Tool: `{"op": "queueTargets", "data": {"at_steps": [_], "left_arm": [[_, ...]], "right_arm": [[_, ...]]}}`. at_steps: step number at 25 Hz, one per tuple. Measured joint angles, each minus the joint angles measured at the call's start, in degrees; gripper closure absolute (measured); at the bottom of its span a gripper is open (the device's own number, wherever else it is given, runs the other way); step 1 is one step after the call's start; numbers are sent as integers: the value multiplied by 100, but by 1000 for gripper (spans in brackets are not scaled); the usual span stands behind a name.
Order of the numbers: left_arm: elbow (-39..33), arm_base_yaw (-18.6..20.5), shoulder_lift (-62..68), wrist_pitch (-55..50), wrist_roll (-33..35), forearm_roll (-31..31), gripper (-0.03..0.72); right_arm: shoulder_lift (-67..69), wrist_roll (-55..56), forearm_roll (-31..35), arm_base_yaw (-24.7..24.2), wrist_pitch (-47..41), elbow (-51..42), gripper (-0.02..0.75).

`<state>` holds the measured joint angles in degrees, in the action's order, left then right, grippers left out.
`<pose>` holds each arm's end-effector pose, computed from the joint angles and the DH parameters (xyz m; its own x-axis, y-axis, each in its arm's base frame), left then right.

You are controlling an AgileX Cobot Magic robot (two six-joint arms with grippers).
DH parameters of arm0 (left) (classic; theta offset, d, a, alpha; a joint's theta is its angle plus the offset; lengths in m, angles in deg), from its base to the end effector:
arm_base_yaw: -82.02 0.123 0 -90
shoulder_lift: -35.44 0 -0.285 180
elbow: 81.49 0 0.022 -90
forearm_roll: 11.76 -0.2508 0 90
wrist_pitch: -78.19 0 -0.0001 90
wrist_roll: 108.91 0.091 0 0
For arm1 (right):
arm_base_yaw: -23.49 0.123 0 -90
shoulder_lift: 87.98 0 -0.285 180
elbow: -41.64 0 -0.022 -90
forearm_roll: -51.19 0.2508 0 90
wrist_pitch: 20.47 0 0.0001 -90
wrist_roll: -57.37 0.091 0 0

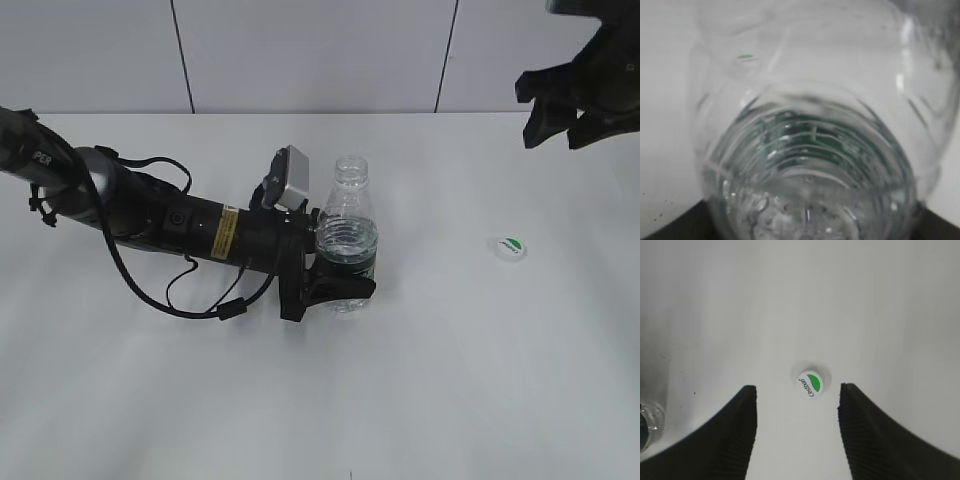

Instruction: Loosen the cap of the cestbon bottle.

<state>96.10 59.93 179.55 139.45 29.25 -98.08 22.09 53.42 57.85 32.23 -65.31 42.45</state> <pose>0.3556 -0.2302 0.0593 -0.0800 0.3721 -0.9247 0.9960 -0.0072 -0.0891 0.3761 0.0654 0.2472 -0.8901 -0.1231 -0.4388 -0.1748 0.9814 0.0794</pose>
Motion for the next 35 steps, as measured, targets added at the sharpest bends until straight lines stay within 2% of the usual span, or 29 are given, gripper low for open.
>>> {"op": "queueTargets", "data": {"at_steps": [7,14,19,25,35], "left_arm": [[0,0,0,30,-78,6,274],[-13,0,13,80,-173,53,205],[-17,-5,13,157,-205,213,183],[-29,-5,-184,383,-602,277,124],[-35,-5,-1046,427,-1477,122,113]], "right_arm": [[-546,0,0,0,24,5,339],[-600,0,-89,0,47,5,339],[-600,0,-134,0,53,5,339],[-600,0,-147,0,59,5,339],[-600,0,-147,0,49,5,339]]}}
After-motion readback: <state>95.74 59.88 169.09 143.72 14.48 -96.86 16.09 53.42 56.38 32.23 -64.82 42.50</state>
